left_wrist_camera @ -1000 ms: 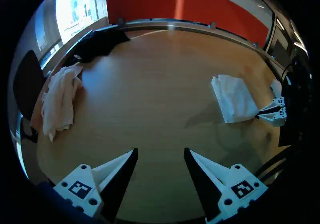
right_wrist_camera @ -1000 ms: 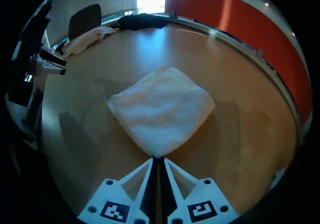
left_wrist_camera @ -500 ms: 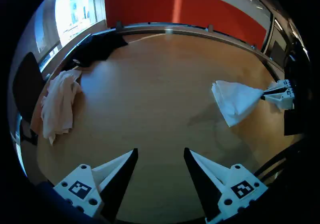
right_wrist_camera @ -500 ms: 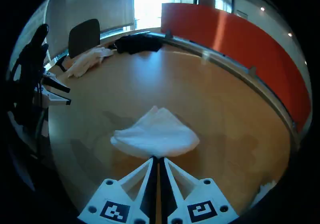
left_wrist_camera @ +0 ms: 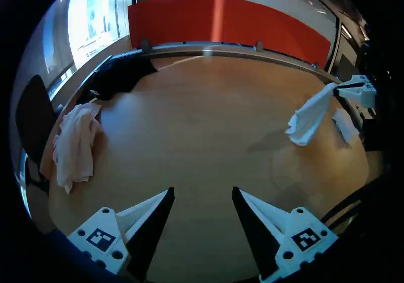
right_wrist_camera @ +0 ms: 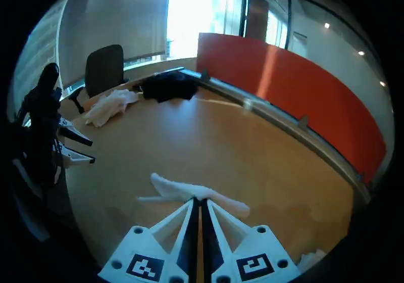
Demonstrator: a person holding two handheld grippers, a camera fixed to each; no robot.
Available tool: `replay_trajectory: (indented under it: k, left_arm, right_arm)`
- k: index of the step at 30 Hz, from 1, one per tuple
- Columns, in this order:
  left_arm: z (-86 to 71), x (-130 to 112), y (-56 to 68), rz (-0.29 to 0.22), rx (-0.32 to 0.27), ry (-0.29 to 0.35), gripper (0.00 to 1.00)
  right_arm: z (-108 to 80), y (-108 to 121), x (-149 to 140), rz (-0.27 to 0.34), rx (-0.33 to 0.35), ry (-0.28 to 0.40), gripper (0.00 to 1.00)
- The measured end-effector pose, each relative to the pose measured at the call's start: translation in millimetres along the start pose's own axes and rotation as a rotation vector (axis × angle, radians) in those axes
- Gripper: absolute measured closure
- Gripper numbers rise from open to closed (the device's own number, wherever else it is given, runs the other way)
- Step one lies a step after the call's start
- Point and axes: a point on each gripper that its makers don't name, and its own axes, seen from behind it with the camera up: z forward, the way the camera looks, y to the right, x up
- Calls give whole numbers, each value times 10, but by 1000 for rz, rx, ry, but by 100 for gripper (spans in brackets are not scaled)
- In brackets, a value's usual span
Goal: Fold towel
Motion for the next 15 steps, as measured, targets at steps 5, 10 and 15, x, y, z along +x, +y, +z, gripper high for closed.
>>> replay_trajectory:
  k: [5,10,15]
  left_arm:
    - [-18,32,48,2,-5,12,16]
    - [-11,38,106,1,-12,16,15]
    - [4,49,148,7,-14,16,15]
  right_arm:
    - [-149,143,28,-3,-25,4,93]
    - [-307,339,-5,11,-52,9,94]
    - [-477,633,-30,25,-89,19,94]
